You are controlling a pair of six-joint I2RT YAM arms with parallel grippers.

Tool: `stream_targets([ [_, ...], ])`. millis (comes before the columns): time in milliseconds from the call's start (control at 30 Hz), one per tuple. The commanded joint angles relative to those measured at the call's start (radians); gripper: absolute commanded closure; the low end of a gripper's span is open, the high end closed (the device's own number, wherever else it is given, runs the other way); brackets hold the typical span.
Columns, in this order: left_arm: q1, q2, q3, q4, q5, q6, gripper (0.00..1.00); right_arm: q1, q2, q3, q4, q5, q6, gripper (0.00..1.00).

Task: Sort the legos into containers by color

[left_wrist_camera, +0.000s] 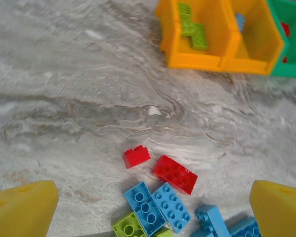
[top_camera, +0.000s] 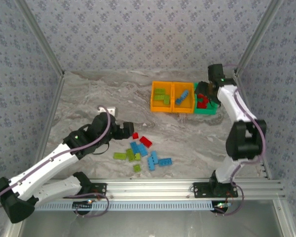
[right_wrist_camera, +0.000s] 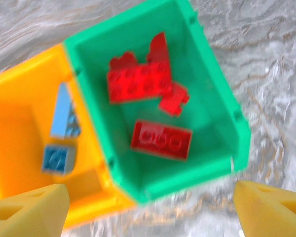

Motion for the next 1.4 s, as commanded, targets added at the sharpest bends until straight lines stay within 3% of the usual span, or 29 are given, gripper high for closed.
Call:
stream_targets([
  [0, 0.062, 0.011, -0.051, 0.002, 0.09, -0.142, 0.01, 0.132, -0.232, -0.153, -0.01, -0.094, -0.02, 0.09],
  [200, 0.103, 0.185, -0.027, 0.001, 0.14, -0.183, 0.03, 0.481, -0.485, -0.366, -0.06, -0.175, 0.052, 0.02],
  [333, 0.101, 0.35, 0.04, 0.015, 0.187, -0.174, 0.03, 0.642, -0.519, -0.385, -0.139, -0.078, 0.135, 0.01],
  [500, 0.103, 0.462, 0.027, 0.131, 0.181, -0.241, 0.01, 0.697, -0.542, -0.38, -0.177, -0.008, 0.214, 0.0],
  [700, 0.104, 0.615, 0.065, 0.143, 0.132, -0.21, 0.01, 0.702, -0.542, -0.402, -0.184, 0.026, 0.234, 0.0],
  [800, 0.104, 0.658, 0.058, 0.189, 0.182, -0.184, 0.04, 0.705, -0.543, -0.415, -0.173, 0.027, 0.243, 0.0],
  [1000, 0.102, 0.727, 0.061, 0.217, 0.212, -0.165, 0.27, 0.709, -0.538, -0.419, -0.169, 0.038, 0.249, 0.0],
  [1267, 0.099, 0.725, 0.098, 0.224, 0.263, -0.122, 0.71, 0.724, -0.549, -0.402, -0.196, 0.073, 0.264, 0.0],
  [1367, 0.059, 0.674, 0.152, 0.249, 0.273, -0.046, 0.77, 0.731, -0.572, -0.388, -0.218, 0.115, 0.28, 0.0],
])
